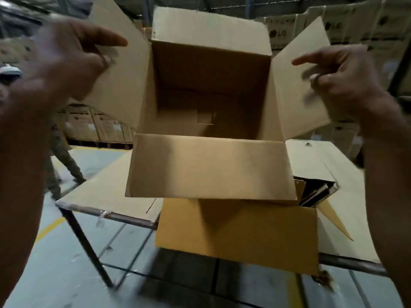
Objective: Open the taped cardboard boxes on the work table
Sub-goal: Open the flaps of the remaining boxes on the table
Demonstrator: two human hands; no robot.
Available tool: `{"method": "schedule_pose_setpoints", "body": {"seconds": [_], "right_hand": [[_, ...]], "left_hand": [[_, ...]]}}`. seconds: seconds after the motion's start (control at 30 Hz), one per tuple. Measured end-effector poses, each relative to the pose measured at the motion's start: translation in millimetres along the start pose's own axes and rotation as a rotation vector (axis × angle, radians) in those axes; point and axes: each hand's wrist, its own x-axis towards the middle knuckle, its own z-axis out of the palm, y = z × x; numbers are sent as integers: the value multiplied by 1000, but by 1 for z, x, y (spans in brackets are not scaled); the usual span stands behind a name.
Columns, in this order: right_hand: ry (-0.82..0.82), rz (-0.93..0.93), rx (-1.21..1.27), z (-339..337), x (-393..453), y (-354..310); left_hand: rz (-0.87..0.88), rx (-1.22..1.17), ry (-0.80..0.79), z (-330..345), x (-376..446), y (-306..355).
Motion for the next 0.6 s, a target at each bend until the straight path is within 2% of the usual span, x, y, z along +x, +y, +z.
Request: {"method": "schedule_pose_setpoints", "body": {"seconds": [0.27,0.6], "right_hand": [[51,267,-33,30,19,27],[-28,530,-89,64,59,128]], "left_hand": [[-5,-151,-153,77,63,-62],[-137,-266,-323,198,123,-128]]}}
